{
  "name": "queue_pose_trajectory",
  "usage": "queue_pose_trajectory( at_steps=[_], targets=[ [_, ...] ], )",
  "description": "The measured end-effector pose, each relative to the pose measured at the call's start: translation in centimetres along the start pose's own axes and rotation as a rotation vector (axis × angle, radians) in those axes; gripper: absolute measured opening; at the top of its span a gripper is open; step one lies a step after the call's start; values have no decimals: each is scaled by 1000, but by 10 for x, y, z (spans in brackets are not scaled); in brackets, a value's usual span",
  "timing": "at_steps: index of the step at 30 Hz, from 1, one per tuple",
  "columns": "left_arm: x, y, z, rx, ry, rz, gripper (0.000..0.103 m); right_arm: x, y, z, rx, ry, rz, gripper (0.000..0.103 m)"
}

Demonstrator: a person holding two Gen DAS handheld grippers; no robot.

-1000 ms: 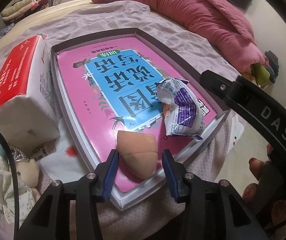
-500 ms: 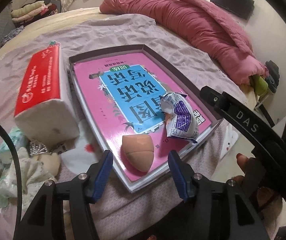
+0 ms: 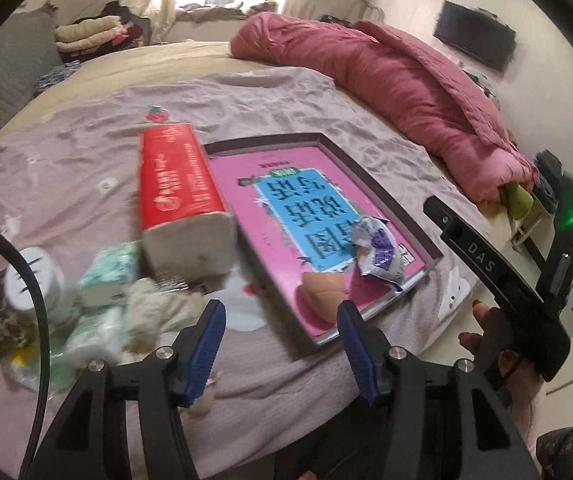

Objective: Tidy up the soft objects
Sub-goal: 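Move both grippers back toward the remaining items on the bed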

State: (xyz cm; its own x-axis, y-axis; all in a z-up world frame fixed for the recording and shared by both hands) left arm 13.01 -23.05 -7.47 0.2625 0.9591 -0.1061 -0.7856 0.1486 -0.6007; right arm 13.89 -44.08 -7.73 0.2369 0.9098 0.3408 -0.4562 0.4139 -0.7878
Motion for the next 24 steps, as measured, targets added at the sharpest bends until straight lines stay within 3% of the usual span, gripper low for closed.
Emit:
queue_pose_trajectory(
  at_steps=[13, 24],
  targets=[
    [75, 15, 41, -41, -54, 112, 58, 36, 3, 24, -10, 19, 135, 74],
    [151, 29, 74, -83, -118, 226, 58, 97, 4, 58, -26, -93, 172, 75]
  ],
)
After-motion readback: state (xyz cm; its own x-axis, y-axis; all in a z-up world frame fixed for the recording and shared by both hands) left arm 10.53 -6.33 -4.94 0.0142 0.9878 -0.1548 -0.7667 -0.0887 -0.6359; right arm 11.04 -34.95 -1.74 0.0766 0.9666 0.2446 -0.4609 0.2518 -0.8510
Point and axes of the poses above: each gripper's, at about its wrist camera, not at the fingertips, and z roughly against the way its jaws point, x to its left, y to its underside, the point moved 10 cm from there along -z, roughly the way its jaws point, and after that the axes turned 7 degrees about -y, right-handed, at the moved point
